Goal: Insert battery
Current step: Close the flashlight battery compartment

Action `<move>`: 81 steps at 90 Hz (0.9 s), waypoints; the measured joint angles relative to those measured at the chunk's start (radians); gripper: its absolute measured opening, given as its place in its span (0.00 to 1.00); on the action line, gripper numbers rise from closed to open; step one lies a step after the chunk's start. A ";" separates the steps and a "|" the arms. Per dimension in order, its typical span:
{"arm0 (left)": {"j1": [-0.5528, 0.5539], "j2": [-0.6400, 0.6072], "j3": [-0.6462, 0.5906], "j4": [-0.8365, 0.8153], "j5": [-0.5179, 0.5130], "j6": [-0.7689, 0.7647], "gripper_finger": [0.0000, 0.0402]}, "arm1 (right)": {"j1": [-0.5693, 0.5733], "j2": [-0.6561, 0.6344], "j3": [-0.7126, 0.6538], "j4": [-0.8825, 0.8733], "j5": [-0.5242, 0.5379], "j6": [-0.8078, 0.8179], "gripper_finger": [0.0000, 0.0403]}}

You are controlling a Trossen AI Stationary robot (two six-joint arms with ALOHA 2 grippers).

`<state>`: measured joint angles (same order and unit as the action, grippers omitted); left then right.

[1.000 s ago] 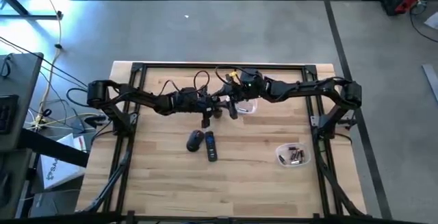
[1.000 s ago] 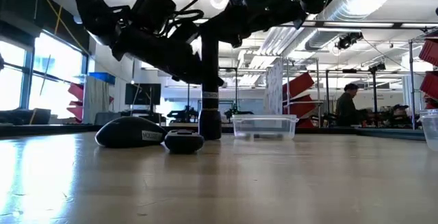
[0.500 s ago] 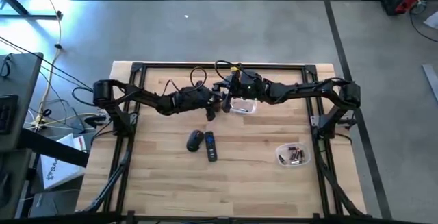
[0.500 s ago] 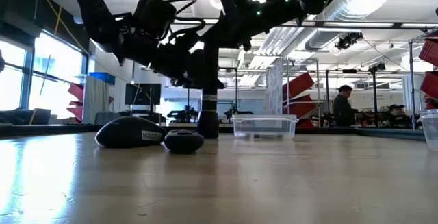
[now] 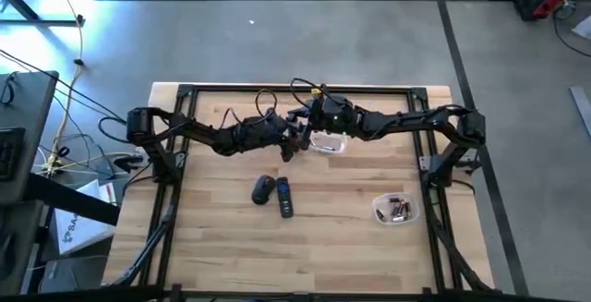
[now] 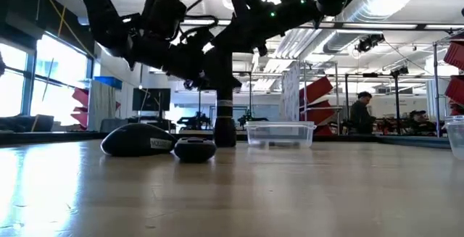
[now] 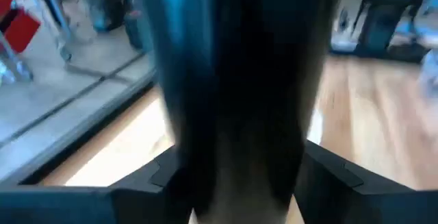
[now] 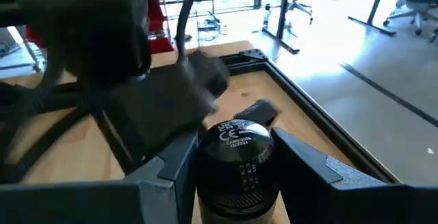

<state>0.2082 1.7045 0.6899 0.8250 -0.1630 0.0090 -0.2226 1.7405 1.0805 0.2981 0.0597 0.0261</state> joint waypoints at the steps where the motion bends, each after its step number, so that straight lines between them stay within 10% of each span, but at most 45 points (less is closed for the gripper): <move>1: 0.000 -0.004 0.000 0.000 0.002 0.002 0.48 | 0.000 0.000 0.000 0.000 -0.001 0.000 0.34; 39: 0.000 -0.181 -0.015 -0.247 0.004 0.078 0.53 | -0.001 0.001 0.000 0.003 -0.016 -0.004 0.34; 81: 0.005 0.015 -0.296 0.515 -0.016 0.055 0.53 | -0.003 0.002 -0.002 0.017 -0.062 -0.008 0.34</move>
<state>0.2134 1.7190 0.3942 1.3396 -0.1786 0.0637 -0.2256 1.7420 1.0790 0.3154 -0.0024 0.0181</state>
